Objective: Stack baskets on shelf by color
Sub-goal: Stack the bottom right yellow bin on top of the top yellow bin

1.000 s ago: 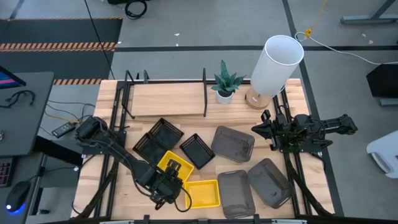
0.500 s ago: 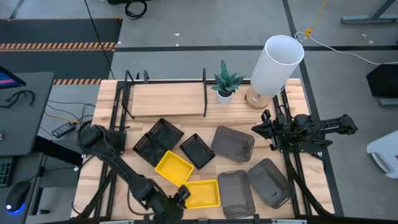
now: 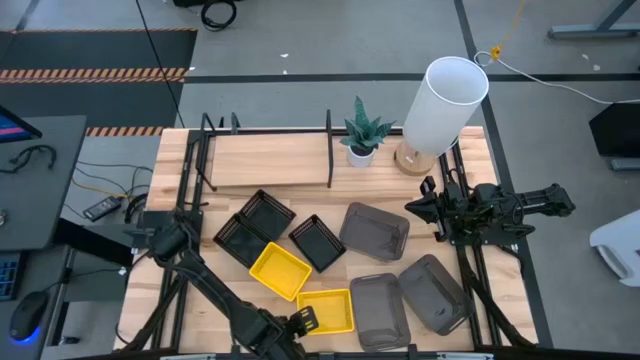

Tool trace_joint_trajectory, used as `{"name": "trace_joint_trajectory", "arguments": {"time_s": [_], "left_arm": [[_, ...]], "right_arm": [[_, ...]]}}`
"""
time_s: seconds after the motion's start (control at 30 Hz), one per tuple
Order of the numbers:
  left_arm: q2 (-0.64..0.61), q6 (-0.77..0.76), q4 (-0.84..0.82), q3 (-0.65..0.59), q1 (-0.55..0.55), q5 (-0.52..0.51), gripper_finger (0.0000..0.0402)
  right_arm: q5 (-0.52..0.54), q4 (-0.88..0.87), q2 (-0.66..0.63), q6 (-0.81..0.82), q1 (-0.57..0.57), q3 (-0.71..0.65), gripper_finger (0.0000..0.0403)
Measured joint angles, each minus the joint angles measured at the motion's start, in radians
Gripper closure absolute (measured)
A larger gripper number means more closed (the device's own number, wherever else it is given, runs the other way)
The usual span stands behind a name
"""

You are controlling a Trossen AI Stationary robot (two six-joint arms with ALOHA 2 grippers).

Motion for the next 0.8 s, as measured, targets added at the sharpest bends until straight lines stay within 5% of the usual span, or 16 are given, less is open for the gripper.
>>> {"name": "trace_joint_trajectory", "arguments": {"time_s": [0.6,0.8], "left_arm": [[0.079,0.262,-0.024,-0.002,0.043,-0.007,0.0231],[0.097,0.287,0.002,-0.002,0.028,-0.043,0.0272]], "right_arm": [[0.0,0.0,0.0,0.0,0.0,0.0,0.0376],[0.0,0.0,0.0,0.0,0.0,0.0,0.0376]]}}
